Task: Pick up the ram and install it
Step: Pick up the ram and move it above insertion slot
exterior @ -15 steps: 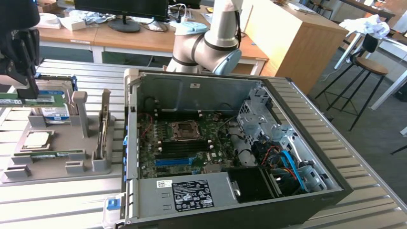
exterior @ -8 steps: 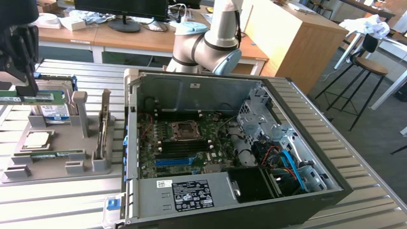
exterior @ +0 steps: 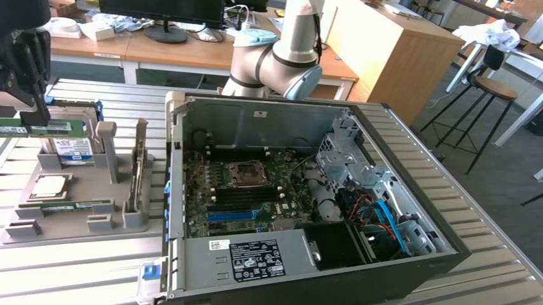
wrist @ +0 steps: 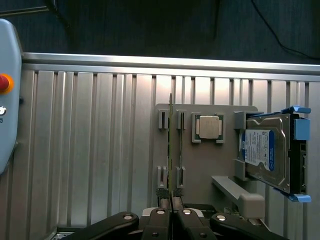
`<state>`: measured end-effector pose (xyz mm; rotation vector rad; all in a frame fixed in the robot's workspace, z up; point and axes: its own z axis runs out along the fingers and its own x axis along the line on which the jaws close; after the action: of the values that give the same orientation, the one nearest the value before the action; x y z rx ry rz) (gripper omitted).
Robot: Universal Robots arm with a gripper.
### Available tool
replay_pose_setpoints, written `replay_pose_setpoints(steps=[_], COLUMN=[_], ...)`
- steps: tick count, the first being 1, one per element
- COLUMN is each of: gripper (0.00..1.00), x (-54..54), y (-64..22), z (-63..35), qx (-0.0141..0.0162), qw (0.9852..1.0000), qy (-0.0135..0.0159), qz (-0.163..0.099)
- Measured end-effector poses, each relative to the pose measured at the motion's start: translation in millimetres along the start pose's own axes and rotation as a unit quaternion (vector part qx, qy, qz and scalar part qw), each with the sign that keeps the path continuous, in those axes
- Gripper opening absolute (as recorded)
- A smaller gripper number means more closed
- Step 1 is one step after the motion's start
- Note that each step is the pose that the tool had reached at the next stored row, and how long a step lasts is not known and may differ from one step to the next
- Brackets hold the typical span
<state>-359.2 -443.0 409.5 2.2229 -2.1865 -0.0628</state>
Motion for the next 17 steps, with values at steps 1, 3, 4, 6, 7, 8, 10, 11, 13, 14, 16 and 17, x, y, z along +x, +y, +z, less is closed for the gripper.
replay_pose_setpoints(steps=[1, 3, 4, 6, 7, 8, 10, 11, 13, 14, 16, 17], gripper=[0.11, 0.11, 0.11, 0.11, 0.11, 0.11, 0.11, 0.11, 0.11, 0.11, 0.11, 0.11], x=[0.0, 0.0, 0.0, 0.1, 0.0, 0.1, 0.1, 0.1, 0.2, 0.1, 0.2, 0.2], y=[0.0, 0.0, -0.8, -1.9, -2.6, -3.3, -4.7, -5.5, -8.6, -9.5, -11.4, -12.3], z=[-0.1, 0.0, -0.2, -0.1, -0.2, -0.2, -0.2, -0.3, -0.4, -0.5, -0.5, -0.6], qx=[0.0000, 0.0000, -0.0001, 0.0000, -0.0001, 0.0000, 0.0000, 0.0000, 0.0000, 0.0000, 0.0000, 0.0000], qw=[1.0000, 1.0000, 1.0000, 1.0000, 1.0000, 1.0000, 1.0000, 1.0000, 1.0000, 1.0000, 1.0000, 1.0000], qy=[0.0000, 0.0000, 0.0001, 0.0000, 0.0000, 0.0000, 0.0000, 0.0000, 0.0000, 0.0000, 0.0000, 0.0000], qz=[0.000, 0.000, 0.000, 0.000, 0.000, 0.000, 0.000, 0.000, 0.000, 0.000, 0.000, 0.000])
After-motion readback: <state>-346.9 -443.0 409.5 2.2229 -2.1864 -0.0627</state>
